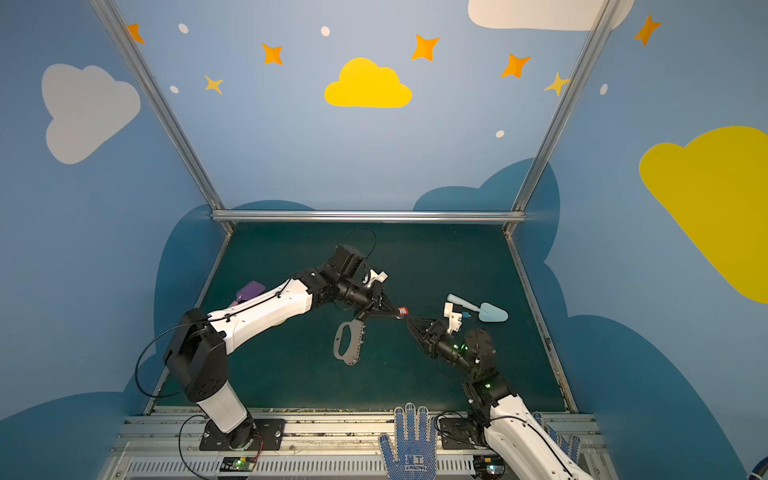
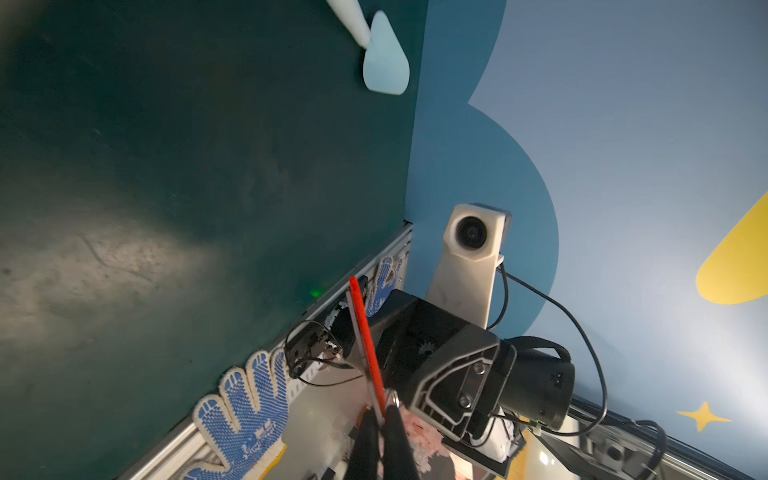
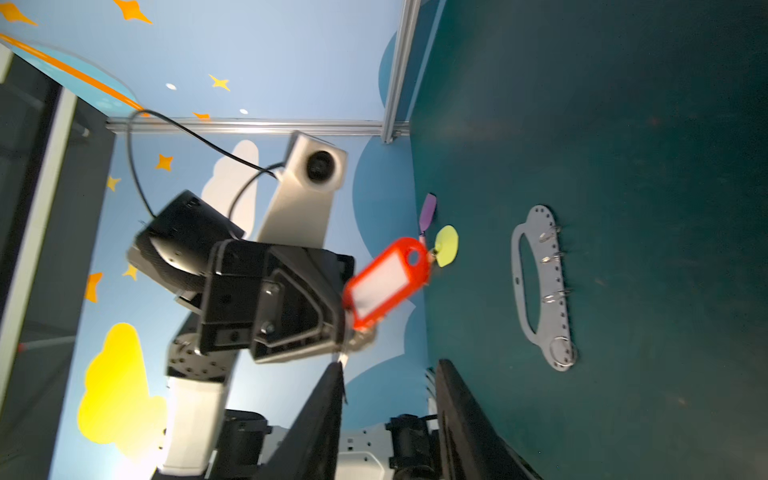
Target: Put the keys on the keyring
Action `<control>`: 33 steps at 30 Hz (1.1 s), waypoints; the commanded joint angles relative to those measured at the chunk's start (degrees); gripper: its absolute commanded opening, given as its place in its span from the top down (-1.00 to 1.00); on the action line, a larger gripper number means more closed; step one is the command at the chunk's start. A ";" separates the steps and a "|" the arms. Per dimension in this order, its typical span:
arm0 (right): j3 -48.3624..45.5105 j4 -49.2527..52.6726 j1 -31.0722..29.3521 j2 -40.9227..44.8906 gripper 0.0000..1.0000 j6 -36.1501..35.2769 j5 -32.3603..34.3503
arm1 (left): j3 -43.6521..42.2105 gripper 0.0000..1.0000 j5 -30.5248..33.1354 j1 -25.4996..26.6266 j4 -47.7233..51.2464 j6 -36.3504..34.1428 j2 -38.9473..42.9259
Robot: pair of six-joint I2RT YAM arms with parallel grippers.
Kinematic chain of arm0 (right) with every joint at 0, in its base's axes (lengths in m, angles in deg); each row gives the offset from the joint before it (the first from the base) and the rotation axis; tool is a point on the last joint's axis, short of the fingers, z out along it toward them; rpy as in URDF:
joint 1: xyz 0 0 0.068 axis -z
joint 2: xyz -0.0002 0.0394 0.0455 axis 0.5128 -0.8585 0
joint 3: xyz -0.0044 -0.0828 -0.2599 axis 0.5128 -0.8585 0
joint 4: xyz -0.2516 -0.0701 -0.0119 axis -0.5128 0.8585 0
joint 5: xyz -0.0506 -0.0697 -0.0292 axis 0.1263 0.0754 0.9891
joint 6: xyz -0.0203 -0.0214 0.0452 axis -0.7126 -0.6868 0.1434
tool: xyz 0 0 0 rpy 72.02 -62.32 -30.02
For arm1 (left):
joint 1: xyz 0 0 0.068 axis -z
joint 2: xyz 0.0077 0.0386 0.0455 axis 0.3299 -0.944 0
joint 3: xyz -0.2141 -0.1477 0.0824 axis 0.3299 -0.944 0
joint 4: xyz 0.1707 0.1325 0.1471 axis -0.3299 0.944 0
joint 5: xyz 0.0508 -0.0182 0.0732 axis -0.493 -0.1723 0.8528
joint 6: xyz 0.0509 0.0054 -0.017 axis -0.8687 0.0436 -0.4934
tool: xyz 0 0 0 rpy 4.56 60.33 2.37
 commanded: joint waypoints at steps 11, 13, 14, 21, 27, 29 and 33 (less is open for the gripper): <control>6.09 -5.01 4.33 -11.56 0.23 -16.19 -15.52 | 23.28 0.93 15.53 3.25 50.59 -38.43 -7.43; 6.43 -11.11 4.43 -14.74 0.19 -15.29 -18.79 | 24.06 0.93 15.67 3.37 51.61 -40.48 -7.63; 6.57 -13.75 4.45 -16.20 0.19 -14.77 -19.99 | 24.55 0.93 15.81 3.42 52.01 -41.49 -7.48; 6.78 -26.20 4.25 -19.07 0.49 -11.47 -25.93 | 26.60 0.93 12.06 3.62 52.79 -46.00 -6.05; 7.49 -27.16 2.38 -17.28 0.20 -11.23 -27.51 | 27.22 0.93 9.47 3.59 52.06 -46.26 -5.55; 7.48 -27.80 1.36 -17.92 0.12 -11.10 -27.58 | 27.27 0.93 7.91 3.56 51.58 -46.61 -5.09; 7.28 -31.94 -0.64 -20.08 0.30 -10.12 -28.22 | 27.61 0.93 7.33 3.49 50.77 -46.62 -4.12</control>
